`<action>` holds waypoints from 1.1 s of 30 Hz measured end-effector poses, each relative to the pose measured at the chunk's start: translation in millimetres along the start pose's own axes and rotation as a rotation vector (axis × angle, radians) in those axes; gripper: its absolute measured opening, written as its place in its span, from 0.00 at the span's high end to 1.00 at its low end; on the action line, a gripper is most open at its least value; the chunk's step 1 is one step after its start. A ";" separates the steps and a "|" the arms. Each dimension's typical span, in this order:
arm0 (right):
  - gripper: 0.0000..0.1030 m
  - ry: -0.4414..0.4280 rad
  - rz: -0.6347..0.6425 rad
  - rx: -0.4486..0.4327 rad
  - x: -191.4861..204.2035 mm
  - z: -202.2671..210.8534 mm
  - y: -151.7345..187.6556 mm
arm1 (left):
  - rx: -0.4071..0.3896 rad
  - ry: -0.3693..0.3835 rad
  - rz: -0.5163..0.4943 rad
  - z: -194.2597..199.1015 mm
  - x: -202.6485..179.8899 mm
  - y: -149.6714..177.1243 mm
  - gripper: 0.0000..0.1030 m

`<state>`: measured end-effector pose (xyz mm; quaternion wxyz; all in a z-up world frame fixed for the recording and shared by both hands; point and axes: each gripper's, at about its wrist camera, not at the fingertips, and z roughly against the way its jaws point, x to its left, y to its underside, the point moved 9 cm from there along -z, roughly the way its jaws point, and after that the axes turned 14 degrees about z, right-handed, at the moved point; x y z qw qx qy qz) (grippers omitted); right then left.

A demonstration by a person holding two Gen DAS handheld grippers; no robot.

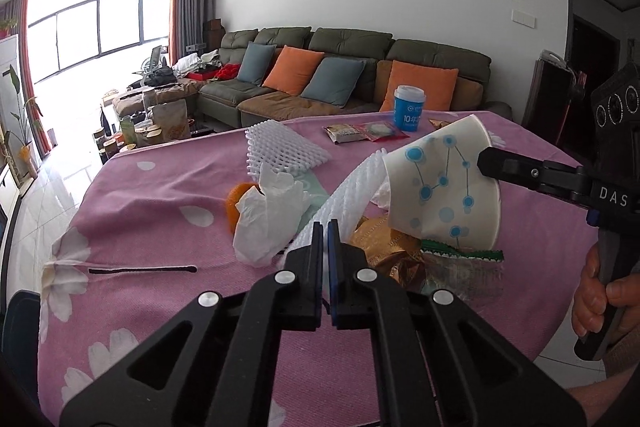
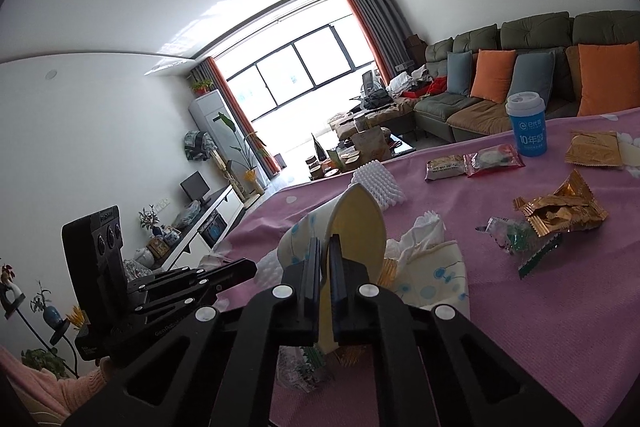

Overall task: Collect trash
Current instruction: 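Carry the cup and foam net to the teal bin while both tools open to drop them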

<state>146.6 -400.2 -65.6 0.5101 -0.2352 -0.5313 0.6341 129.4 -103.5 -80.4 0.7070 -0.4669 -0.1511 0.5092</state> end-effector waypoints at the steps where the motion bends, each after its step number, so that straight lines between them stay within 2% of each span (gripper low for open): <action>1: 0.97 -0.003 0.003 -0.004 1.2 0.8 -2.3 | 0.000 0.006 0.015 2.6 2.7 -1.3 0.97; 9: 0.97 -0.033 0.031 -0.013 12.5 -2.3 -16.9 | -0.042 0.007 0.087 38.7 27.6 -14.4 0.98; 16: 0.97 -0.086 0.093 -0.017 40.9 -15.5 -33.6 | -0.095 -0.037 0.137 82.8 56.1 -20.5 0.98; 25: 0.97 -0.215 0.150 0.021 98.0 -57.6 -42.8 | -0.157 -0.161 0.231 136.8 121.6 -19.6 0.98; 33: 0.97 -0.373 0.191 0.089 167.9 -112.6 -39.6 | -0.226 -0.327 0.338 191.5 209.1 -9.8 0.98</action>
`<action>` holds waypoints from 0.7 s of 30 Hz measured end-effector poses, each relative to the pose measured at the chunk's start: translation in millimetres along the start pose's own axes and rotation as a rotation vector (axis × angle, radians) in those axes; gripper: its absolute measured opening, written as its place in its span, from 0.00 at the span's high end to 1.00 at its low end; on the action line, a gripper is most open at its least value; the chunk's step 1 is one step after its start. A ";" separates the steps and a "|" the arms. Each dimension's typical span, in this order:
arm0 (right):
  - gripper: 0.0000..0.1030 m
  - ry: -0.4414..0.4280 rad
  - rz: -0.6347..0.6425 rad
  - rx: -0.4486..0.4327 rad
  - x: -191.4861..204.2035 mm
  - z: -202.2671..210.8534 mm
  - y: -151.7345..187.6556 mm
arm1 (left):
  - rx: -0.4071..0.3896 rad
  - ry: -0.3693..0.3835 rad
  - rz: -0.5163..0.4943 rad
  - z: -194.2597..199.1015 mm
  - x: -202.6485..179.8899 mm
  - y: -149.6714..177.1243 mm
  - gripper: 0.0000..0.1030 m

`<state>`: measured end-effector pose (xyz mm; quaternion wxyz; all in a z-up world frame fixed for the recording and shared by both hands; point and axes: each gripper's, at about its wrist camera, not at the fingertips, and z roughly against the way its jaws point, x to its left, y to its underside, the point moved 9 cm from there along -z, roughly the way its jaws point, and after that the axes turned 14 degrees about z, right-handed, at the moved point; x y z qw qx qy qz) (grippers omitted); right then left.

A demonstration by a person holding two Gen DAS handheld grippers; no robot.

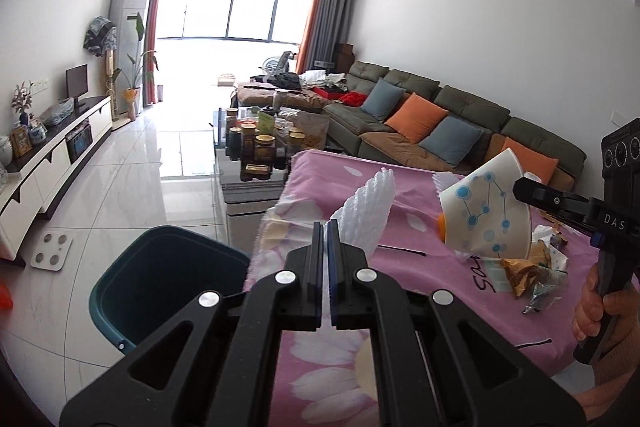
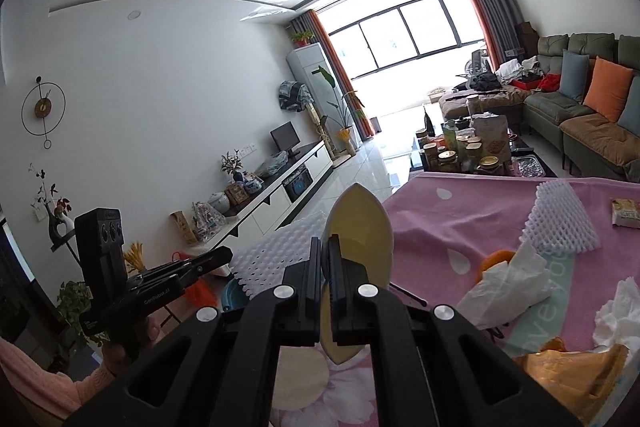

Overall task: Collect trash
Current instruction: 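Carry the cup and foam net to the teal bin while both tools open to drop them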

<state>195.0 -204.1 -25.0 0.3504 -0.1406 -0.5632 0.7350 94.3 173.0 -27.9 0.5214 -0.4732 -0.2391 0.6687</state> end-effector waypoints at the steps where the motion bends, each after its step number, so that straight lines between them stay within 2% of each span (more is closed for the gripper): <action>1: 0.97 -0.023 0.004 0.011 6.4 -11.6 -1.9 | -0.010 -0.023 0.013 1.2 14.1 -3.1 0.98; 6: 0.97 -0.127 0.040 0.066 43.5 -66.5 -10.3 | -0.041 -0.139 0.075 10.8 79.8 -15.0 0.98; 12: 0.97 -0.216 0.056 0.133 79.5 -124.0 -13.1 | -0.038 -0.245 0.129 10.6 149.4 -21.6 0.98; 21: 0.97 -0.272 0.034 0.276 109.4 -196.7 7.8 | 0.032 -0.342 0.180 -24.1 213.5 -6.8 0.98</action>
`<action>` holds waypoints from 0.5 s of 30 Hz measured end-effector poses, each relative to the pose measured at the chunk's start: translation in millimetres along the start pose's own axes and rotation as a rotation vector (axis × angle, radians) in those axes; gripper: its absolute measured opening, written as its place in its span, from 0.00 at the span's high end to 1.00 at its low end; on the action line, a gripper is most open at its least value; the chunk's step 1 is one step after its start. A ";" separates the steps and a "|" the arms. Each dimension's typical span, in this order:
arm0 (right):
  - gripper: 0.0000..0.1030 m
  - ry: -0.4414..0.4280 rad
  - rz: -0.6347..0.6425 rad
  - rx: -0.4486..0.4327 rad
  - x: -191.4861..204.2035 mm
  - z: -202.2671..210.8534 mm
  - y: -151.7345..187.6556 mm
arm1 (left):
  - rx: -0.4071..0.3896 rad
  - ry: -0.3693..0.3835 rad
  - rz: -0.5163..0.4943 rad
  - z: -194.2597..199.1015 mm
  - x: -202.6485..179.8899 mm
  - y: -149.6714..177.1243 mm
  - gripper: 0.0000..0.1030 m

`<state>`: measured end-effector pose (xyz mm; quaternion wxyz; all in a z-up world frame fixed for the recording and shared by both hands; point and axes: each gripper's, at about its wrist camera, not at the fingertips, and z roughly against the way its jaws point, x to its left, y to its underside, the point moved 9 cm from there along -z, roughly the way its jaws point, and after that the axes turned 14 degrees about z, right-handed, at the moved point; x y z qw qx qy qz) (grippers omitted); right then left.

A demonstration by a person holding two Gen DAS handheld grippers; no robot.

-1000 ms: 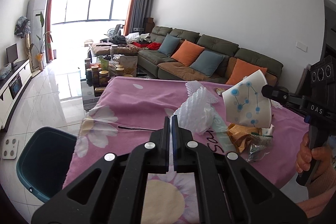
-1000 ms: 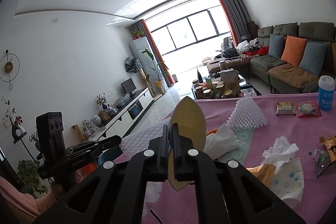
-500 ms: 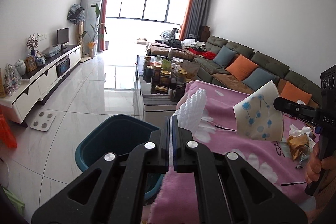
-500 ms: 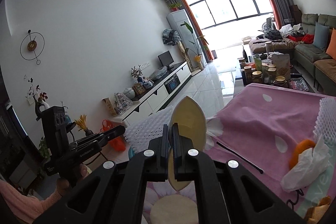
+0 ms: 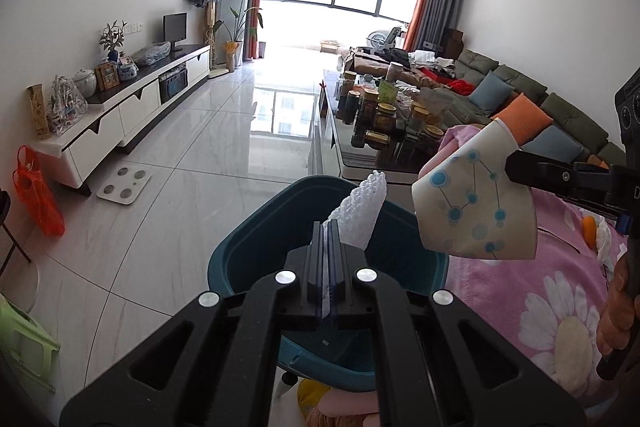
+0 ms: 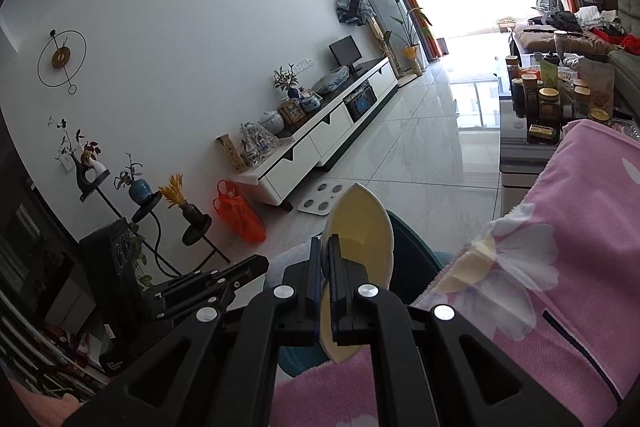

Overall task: Collect trash
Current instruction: 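Carry the cup and foam net to the teal bin while both tools open to drop them, then grasp the clear green-zip bag with the left tool while the right grasps another paper cup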

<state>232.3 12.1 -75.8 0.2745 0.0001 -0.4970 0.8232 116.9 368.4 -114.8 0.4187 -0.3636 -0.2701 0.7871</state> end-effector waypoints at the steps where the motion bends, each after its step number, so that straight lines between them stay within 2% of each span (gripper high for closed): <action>1: 0.97 0.004 -0.003 0.019 -0.6 -10.0 0.2 | 0.010 -0.007 0.002 -9.0 -4.9 4.8 0.98; 8: 0.95 0.011 -0.035 0.150 -5.3 -57.6 13.0 | 0.080 -0.054 0.012 -62.5 -2.0 20.8 0.97; 12: 0.92 0.039 -0.062 0.182 -13.9 -67.4 20.3 | 0.107 -0.059 0.026 -84.8 -7.9 31.0 0.82; 13: 0.88 0.047 -0.067 0.184 -15.3 -66.4 21.3 | 0.106 -0.061 0.028 -86.5 -10.8 33.3 0.80; 15: 0.88 0.050 -0.070 0.172 -16.6 -59.2 21.0 | 0.093 -0.066 0.034 -88.3 -13.4 31.7 0.77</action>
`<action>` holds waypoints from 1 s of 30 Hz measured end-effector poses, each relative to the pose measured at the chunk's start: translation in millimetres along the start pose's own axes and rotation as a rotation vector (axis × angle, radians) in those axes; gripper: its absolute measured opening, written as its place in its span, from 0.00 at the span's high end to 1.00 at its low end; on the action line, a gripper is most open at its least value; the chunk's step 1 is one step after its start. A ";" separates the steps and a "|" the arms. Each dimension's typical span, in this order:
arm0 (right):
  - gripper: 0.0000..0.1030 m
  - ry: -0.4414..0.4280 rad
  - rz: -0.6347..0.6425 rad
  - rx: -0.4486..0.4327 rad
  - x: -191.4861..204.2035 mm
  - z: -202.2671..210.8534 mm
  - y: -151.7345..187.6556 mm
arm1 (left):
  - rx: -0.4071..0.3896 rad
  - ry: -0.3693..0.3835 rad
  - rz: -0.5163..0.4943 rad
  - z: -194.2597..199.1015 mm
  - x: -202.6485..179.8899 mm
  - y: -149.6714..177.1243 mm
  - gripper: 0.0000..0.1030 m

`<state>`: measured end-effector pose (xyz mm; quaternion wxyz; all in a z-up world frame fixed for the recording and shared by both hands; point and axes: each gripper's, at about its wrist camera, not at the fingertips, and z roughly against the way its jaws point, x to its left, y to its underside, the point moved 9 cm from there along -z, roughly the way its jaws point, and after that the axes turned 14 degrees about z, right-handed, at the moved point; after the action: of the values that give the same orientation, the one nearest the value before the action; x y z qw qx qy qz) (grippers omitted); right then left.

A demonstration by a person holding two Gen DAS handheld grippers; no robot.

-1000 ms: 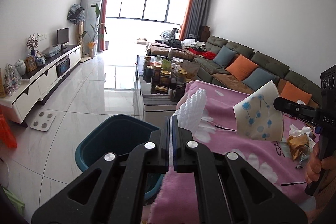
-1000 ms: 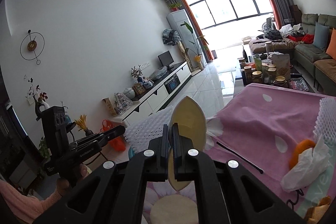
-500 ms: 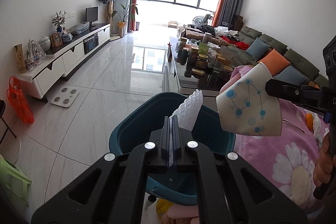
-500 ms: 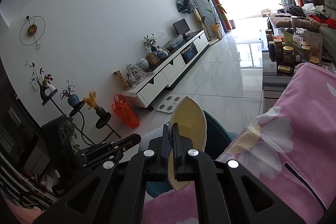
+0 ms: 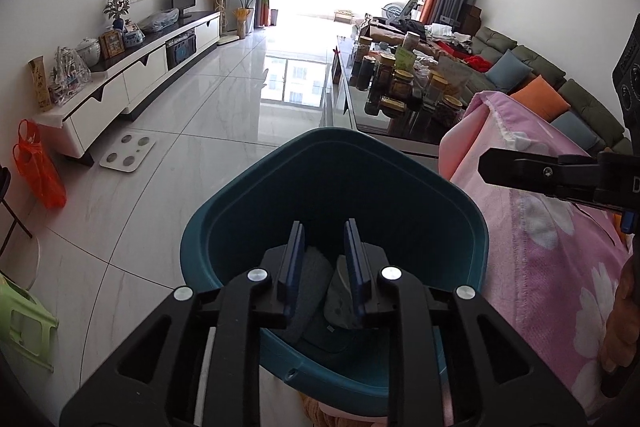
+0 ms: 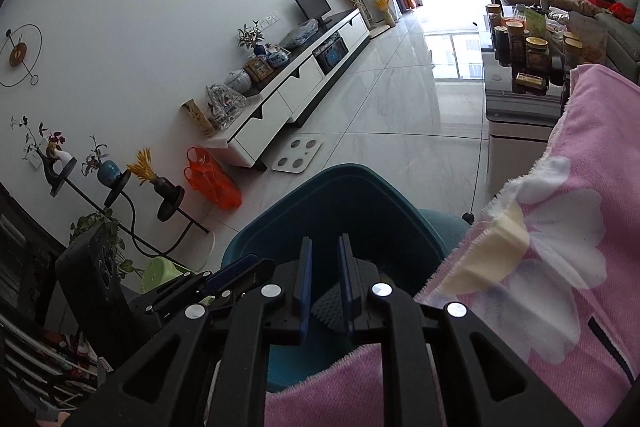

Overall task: Collect trash
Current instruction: 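Grasp the clear green-zip bag with the left tool while the right grasps another paper cup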

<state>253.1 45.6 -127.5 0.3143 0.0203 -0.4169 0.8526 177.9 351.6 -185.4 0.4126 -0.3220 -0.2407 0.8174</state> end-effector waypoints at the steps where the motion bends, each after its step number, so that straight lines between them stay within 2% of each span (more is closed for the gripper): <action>1: 0.87 -0.001 0.004 -0.010 0.6 6.2 0.0 | -0.011 -0.001 0.001 1.4 -1.1 -3.4 0.71; 4: 0.76 0.000 0.018 -0.059 0.5 31.9 -0.2 | -0.063 0.014 -0.005 22.8 -9.2 -7.1 0.59; 7: 0.70 0.010 0.039 -0.110 -0.2 67.2 4.0 | -0.107 0.063 -0.055 54.0 -28.8 -3.8 0.50; 10: 0.63 0.050 0.060 -0.156 -4.7 106.4 15.1 | -0.131 0.138 -0.124 86.6 -60.3 6.4 0.44; 14: 0.60 0.122 0.064 -0.203 -16.7 155.9 37.6 | -0.126 0.264 -0.207 114.4 -112.8 28.5 0.40; 21: 0.57 0.311 -0.013 -0.264 -58.4 242.7 90.2 | -0.022 0.492 -0.353 142.1 -216.0 93.2 0.39; 30: 0.57 0.545 -0.187 -0.323 -120.8 337.6 166.1 | 0.144 0.734 -0.537 179.2 -309.2 201.8 0.36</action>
<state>181.3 -337.0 -59.4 0.4906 -0.2206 -0.4437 0.7168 82.9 -37.5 -95.8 0.6889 -0.4871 -0.0961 0.5281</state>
